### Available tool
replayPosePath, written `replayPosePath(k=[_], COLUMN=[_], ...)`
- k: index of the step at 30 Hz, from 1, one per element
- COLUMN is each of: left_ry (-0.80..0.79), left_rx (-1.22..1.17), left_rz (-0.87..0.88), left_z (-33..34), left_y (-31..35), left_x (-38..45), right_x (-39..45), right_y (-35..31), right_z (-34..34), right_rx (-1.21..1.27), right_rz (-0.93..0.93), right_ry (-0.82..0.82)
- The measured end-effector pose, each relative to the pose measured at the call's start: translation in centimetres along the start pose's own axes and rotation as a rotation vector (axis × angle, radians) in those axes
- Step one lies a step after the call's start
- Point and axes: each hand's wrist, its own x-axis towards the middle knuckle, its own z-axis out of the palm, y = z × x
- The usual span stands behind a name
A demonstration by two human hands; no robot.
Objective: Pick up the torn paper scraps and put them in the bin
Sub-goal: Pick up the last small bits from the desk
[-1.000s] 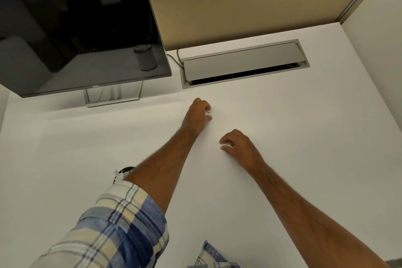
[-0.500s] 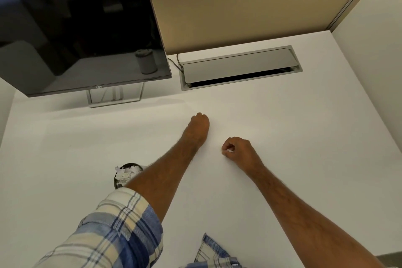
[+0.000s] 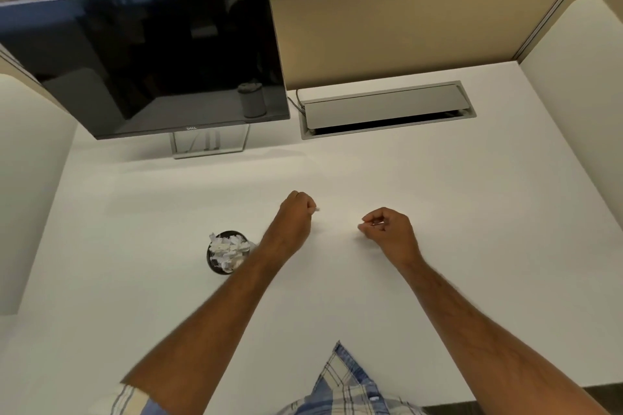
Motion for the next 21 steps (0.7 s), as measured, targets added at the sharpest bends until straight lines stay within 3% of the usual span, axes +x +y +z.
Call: replayPosePath(k=[11, 21], left_ry=[0.221, 0.275], left_rx=[-0.054, 0.007], left_rz=[-0.036, -0.143], left_z=[-5.4, -9.0], left_y=[-4.2, -9.9], left_x=[-11.1, -15.2], right_x=[-3.7, -6.1], right_y=[-4.6, -9.0], right_z=[6.1, 13.6], right_rx=[0.042, -0.083], right_rz=[-0.038, -0.162], right_ry=[-0.209, -0.373])
